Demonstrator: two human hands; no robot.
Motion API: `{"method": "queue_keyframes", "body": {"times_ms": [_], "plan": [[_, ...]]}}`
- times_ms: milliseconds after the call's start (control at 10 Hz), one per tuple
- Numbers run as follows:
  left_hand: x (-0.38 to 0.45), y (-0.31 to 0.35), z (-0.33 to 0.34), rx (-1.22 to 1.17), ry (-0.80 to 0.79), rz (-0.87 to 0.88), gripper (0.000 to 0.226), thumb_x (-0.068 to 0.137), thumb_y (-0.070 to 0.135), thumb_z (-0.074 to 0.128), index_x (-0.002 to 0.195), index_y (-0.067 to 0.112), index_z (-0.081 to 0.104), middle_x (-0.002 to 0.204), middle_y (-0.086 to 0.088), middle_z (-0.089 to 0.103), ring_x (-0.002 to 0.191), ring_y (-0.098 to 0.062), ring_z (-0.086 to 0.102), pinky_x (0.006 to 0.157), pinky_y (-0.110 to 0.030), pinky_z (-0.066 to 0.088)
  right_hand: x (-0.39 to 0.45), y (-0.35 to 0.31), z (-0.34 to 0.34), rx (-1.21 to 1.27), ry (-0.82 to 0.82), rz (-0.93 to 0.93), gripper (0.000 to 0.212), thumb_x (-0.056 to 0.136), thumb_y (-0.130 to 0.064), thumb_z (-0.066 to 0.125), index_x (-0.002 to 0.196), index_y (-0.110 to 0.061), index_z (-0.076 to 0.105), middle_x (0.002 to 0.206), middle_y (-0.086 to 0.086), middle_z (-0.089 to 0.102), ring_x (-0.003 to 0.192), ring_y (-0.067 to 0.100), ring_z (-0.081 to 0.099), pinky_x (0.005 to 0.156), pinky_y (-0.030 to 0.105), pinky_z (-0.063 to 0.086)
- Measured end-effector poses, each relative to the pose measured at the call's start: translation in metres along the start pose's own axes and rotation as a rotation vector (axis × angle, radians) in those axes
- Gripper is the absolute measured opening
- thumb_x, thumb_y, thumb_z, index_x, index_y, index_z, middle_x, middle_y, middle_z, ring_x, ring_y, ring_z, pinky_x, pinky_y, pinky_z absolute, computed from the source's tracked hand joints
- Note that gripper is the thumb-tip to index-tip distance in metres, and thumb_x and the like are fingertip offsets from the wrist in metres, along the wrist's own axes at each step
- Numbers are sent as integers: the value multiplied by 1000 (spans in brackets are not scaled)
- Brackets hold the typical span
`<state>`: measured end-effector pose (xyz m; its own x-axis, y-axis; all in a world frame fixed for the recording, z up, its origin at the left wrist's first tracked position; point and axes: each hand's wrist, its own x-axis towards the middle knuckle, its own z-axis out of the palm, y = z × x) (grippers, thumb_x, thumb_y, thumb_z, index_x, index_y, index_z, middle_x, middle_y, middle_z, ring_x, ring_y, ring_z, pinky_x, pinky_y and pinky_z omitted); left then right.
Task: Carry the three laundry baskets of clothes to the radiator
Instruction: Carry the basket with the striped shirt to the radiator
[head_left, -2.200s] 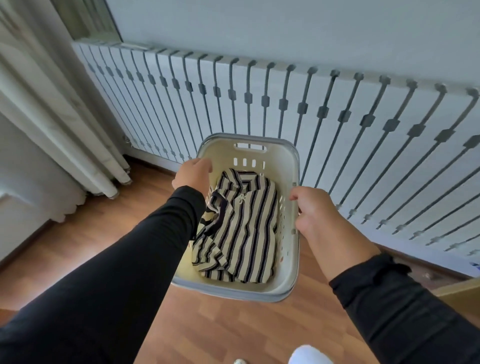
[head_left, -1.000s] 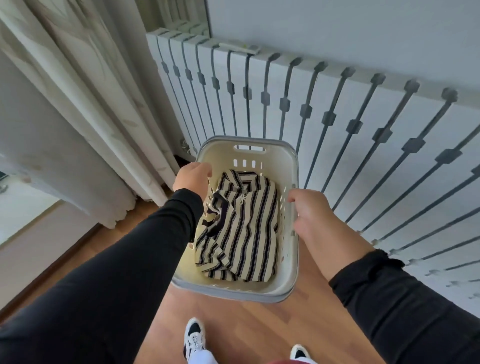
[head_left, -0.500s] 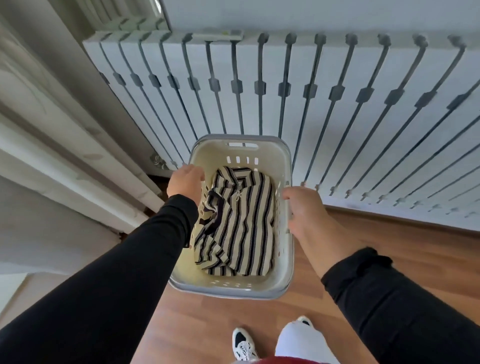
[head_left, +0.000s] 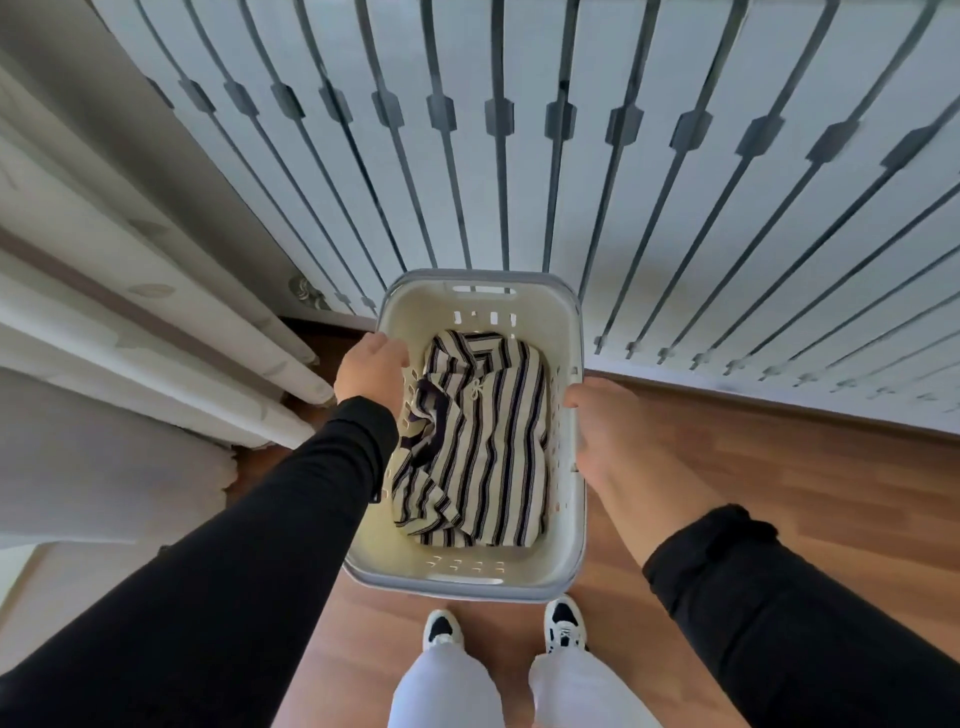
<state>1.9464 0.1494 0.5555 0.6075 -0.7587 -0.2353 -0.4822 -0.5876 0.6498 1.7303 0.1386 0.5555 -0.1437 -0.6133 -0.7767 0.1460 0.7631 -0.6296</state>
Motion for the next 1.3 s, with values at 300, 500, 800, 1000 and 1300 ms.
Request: {"method": "queue_keyframes", "body": {"times_ms": [300,500,800,1000,1300], "plan": [[68,-48,50,-119,-147,-125,35,86,13,49,113,-5,61,118,-26,62,109,-41,59,94,-44,48,68,51,43,50,86,0,29,92,5,57,113,-13,65,110,5,70,101,14,61,99,44,48],[120,-96,97,-159,-238,-107,41,86,6,46,124,2,59,112,-1,61,71,-3,48,59,-6,46,130,96,71,65,182,27,58,90,6,56,147,-2,50,101,24,68,122,49,51,107,65,33],[165,-178,203,-223,-224,-220,29,77,13,48,63,35,39,68,20,35,59,2,31,53,-17,29,253,165,89,48,147,71,62,96,-2,57,155,-14,44,127,2,63,104,15,60,101,37,43],[194,-246,287,-242,-198,-231,59,79,18,52,138,21,51,110,15,53,79,4,51,67,-18,39,347,220,91,8,139,65,58,96,0,54,153,-11,46,152,15,52,136,39,51,114,46,35],[235,-327,382,-273,-199,-229,31,76,16,51,100,31,63,117,9,50,90,-7,48,77,-31,40,462,291,103,27,106,63,61,98,-1,55,156,-12,42,154,9,50,130,25,50,110,37,35]]}}
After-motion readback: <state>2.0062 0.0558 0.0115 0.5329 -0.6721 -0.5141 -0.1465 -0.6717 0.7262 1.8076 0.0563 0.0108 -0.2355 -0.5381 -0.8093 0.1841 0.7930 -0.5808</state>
